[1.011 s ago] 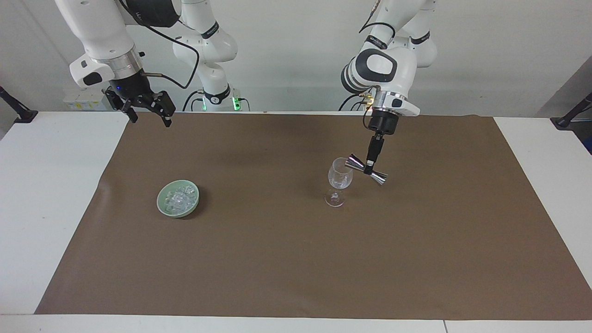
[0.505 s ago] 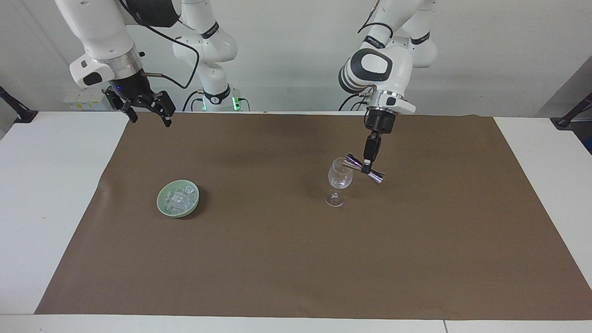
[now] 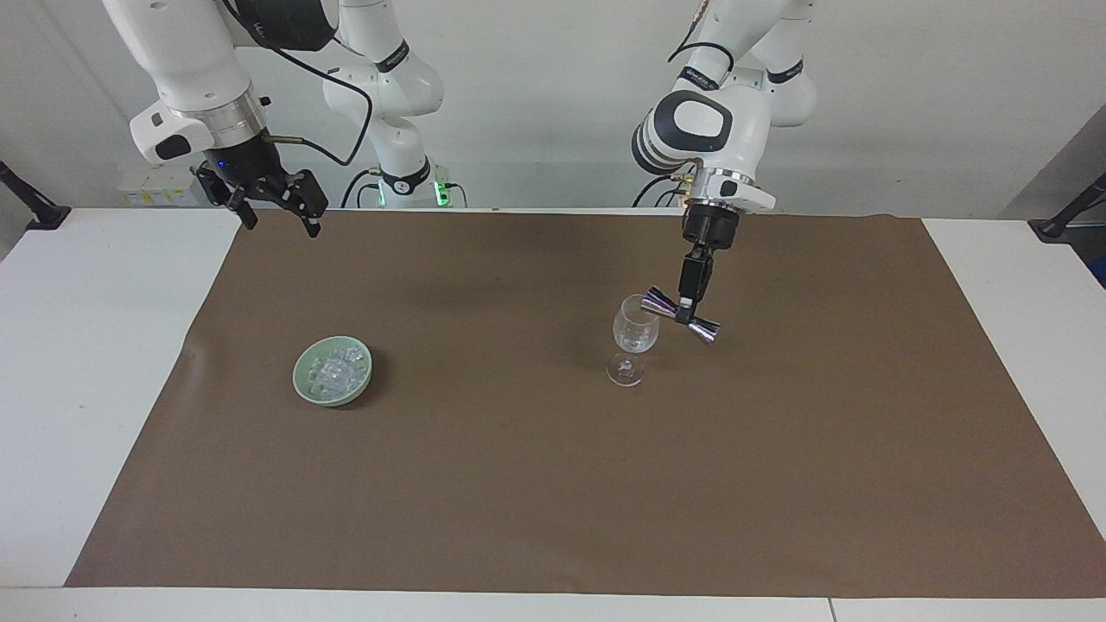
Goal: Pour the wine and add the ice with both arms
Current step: 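Tilt the jigger over the clear wine glass with the left gripper, then carry the jigger back away from the glass with the left gripper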
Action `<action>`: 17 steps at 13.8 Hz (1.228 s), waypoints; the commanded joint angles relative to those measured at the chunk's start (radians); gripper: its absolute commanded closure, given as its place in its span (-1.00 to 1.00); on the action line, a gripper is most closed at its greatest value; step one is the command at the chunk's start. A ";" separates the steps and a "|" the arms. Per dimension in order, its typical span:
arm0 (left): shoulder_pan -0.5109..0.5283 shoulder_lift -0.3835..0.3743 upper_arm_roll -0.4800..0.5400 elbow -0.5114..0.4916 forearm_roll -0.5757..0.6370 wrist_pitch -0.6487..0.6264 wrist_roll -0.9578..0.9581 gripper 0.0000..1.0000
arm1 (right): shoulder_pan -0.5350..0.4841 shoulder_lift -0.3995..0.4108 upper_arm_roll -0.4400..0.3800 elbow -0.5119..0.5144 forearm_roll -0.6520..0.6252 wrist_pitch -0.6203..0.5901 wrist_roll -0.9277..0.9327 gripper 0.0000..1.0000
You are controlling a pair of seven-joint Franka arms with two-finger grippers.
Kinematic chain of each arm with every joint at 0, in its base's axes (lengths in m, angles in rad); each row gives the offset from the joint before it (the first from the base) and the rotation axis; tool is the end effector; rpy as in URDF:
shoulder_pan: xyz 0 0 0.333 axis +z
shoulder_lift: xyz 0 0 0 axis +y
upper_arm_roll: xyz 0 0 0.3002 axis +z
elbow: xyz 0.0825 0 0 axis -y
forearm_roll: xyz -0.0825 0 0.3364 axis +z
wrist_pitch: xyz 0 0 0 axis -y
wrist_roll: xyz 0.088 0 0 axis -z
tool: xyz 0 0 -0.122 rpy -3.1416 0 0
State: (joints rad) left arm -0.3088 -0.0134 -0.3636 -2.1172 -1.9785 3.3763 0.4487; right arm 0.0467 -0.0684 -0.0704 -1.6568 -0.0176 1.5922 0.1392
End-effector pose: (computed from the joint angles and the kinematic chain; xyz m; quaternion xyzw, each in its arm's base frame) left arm 0.4340 -0.2124 0.4457 0.7836 0.4155 0.2897 0.3598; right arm 0.4879 -0.0148 0.5930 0.9967 -0.0811 0.0022 0.0063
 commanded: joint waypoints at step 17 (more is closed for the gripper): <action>0.218 -0.075 0.005 -0.045 -0.163 -0.202 -0.204 1.00 | -0.007 -0.019 0.004 -0.020 0.008 -0.005 -0.030 -1.00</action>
State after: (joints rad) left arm -0.1521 -0.0316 -0.3581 -2.1102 -2.1142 3.2501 0.3110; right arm 0.0467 -0.0684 -0.0704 -1.6568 -0.0176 1.5922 0.1392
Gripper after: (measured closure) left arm 0.789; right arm 0.000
